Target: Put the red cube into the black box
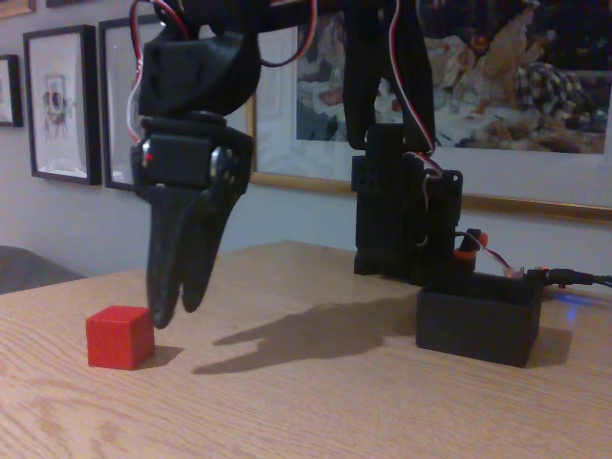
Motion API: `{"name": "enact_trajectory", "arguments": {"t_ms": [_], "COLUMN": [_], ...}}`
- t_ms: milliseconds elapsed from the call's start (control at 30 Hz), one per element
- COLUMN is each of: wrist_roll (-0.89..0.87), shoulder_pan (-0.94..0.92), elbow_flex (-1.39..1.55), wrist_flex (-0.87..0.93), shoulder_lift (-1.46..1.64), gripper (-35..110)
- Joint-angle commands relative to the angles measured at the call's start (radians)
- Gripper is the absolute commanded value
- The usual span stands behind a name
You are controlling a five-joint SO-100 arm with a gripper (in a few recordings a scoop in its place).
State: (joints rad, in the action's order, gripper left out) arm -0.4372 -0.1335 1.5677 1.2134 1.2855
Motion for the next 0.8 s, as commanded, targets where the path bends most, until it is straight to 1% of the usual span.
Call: {"name": "enact_trajectory", "arguments": {"t_ms": [0,767], "wrist_roll": [-0.031,-0.064], "shoulder_pan": [0.017,0.037], "elbow_flex": [-0.025,-0.245], "wrist_flex": [0.011,0.078], "shoulder_lift": [0.006,-0.164], "gripper": [22,25]}}
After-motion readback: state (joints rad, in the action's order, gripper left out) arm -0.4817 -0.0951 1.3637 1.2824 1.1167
